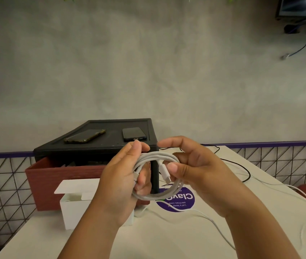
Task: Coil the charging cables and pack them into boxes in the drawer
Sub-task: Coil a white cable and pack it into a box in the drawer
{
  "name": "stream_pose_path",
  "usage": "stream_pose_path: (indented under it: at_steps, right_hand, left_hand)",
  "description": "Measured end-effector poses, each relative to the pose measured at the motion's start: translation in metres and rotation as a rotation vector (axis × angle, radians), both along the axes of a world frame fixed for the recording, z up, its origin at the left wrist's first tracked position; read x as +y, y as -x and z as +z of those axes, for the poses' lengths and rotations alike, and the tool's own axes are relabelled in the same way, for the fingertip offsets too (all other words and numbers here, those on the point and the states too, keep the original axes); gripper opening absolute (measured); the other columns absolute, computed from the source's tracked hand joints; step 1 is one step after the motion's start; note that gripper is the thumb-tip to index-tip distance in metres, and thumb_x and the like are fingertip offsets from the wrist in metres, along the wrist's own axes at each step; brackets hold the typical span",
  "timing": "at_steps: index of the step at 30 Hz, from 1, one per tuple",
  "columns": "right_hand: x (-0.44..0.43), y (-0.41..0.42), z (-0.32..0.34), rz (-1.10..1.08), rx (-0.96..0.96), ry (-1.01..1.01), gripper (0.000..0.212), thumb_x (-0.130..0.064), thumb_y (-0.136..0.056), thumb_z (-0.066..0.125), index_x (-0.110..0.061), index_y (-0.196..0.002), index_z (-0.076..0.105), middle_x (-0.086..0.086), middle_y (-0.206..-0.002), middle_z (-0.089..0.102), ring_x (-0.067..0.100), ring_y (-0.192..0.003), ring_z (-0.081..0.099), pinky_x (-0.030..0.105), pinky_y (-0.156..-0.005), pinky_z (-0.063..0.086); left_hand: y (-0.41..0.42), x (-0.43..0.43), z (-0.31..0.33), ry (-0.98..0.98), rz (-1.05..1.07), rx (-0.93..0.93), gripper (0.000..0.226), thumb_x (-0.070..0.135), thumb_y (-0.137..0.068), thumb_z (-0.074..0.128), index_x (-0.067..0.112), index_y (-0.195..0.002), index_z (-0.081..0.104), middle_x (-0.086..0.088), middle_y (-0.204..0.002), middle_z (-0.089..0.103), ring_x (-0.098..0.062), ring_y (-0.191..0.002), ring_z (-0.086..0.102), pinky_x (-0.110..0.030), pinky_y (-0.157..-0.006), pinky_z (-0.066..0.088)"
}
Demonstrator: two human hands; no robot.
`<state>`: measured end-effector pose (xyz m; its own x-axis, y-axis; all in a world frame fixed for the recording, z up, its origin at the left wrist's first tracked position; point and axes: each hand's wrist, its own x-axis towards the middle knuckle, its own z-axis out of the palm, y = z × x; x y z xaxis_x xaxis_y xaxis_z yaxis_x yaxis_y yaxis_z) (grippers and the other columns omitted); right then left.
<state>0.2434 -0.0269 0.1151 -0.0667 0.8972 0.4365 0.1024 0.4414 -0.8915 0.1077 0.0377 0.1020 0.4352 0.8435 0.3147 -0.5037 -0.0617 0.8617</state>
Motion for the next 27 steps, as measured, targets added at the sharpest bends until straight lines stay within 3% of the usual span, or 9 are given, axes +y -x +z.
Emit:
stream_pose_path:
  at_steps: [3, 9, 13, 15, 17, 19, 22, 24, 27]
  right_hand:
    - [0.000, 0.002, -0.001, 0.071, 0.047, -0.045, 0.032, -0.002, -0.081, 0.057, -0.028, -0.099, 0.065, -0.004, -0.072, 0.065, 0.008, -0.067, 0.058, 0.017, -0.065, 0.048]
    - [0.005, 0.021, -0.003, -0.326, -0.202, -0.239, 0.043, 0.005, -0.080, 0.066, -0.036, -0.089, 0.060, -0.022, -0.069, 0.063, -0.004, -0.063, 0.058, 0.007, -0.059, 0.043]
    - [0.010, 0.022, -0.010, -0.470, -0.190, -0.377, 0.033, -0.005, -0.083, 0.067, -0.038, -0.085, 0.062, -0.025, -0.053, 0.055, -0.003, -0.057, 0.056, 0.005, -0.053, 0.038]
    - [0.013, 0.020, -0.011, -0.537, -0.167, -0.434, 0.022, -0.016, -0.080, 0.071, -0.037, -0.080, 0.069, -0.020, -0.057, 0.055, -0.001, -0.057, 0.054, 0.007, -0.054, 0.036]
    - [0.015, 0.018, -0.011, -0.596, -0.118, -0.454, 0.009, -0.030, -0.073, 0.068, -0.036, -0.080, 0.070, -0.016, -0.066, 0.058, -0.001, -0.060, 0.054, 0.007, -0.056, 0.036]
    - [0.016, 0.015, -0.010, -0.602, -0.024, -0.448, 0.007, -0.033, -0.073, 0.066, -0.039, -0.075, 0.067, -0.018, -0.061, 0.056, -0.001, -0.054, 0.052, 0.007, -0.052, 0.035]
    - [0.015, 0.013, -0.010, -0.650, 0.094, -0.452, 0.003, -0.036, -0.077, 0.067, -0.036, -0.078, 0.065, -0.020, -0.057, 0.054, 0.000, -0.049, 0.050, 0.008, -0.049, 0.035]
    - [0.015, 0.011, -0.011, -0.716, 0.150, -0.459, 0.007, -0.042, -0.077, 0.065, -0.035, -0.078, 0.064, -0.016, -0.062, 0.057, 0.002, -0.050, 0.050, 0.009, -0.049, 0.036]
    - [0.019, 0.012, -0.014, -0.738, 0.158, -0.437, 0.007, -0.042, -0.074, 0.062, -0.035, -0.075, 0.064, -0.017, -0.061, 0.056, 0.003, -0.050, 0.050, 0.010, -0.049, 0.036]
  left_hand:
    - [0.002, 0.001, 0.001, 0.077, -0.126, -0.080, 0.032, 0.036, -0.079, 0.046, 0.011, -0.062, 0.056, -0.002, -0.038, 0.031, -0.008, -0.030, 0.024, -0.013, -0.035, 0.021]
    - [-0.003, -0.001, 0.001, 0.224, -0.193, -0.167, 0.033, 0.038, -0.077, 0.047, 0.007, -0.065, 0.047, 0.002, -0.035, 0.031, -0.006, -0.031, 0.027, -0.010, -0.028, 0.023]
    - [-0.008, -0.003, 0.001, 0.240, -0.236, -0.158, 0.033, 0.041, -0.077, 0.049, 0.009, -0.070, 0.046, 0.003, -0.037, 0.030, -0.003, -0.027, 0.027, -0.011, -0.028, 0.025]
    - [-0.008, -0.004, 0.001, 0.213, -0.235, -0.171, 0.032, 0.037, -0.073, 0.054, 0.006, -0.071, 0.051, 0.003, -0.039, 0.033, -0.003, -0.029, 0.028, -0.011, -0.030, 0.026]
    - [-0.008, -0.006, 0.002, 0.194, -0.239, -0.193, 0.025, 0.031, -0.070, 0.057, 0.006, -0.071, 0.060, 0.001, -0.044, 0.038, -0.005, -0.034, 0.033, -0.015, -0.037, 0.030]
    - [-0.009, -0.008, 0.002, 0.200, -0.269, -0.216, 0.021, 0.027, -0.068, 0.058, 0.009, -0.073, 0.068, 0.000, -0.051, 0.045, -0.007, -0.041, 0.039, -0.023, -0.052, 0.037]
    - [-0.014, -0.011, -0.001, 0.254, -0.315, -0.242, 0.028, 0.027, -0.071, 0.059, 0.010, -0.092, 0.065, -0.001, -0.055, 0.048, -0.009, -0.045, 0.045, -0.033, -0.073, 0.034]
    - [-0.021, -0.015, -0.002, 0.304, -0.305, -0.266, 0.029, 0.032, -0.075, 0.056, 0.009, -0.093, 0.060, 0.000, -0.053, 0.046, -0.009, -0.044, 0.045, -0.031, -0.071, 0.037]
    - [-0.030, -0.019, -0.003, 0.396, -0.216, -0.332, 0.028, 0.037, -0.082, 0.050, 0.010, -0.075, 0.054, 0.002, -0.047, 0.035, -0.008, -0.039, 0.034, -0.023, -0.050, 0.041]
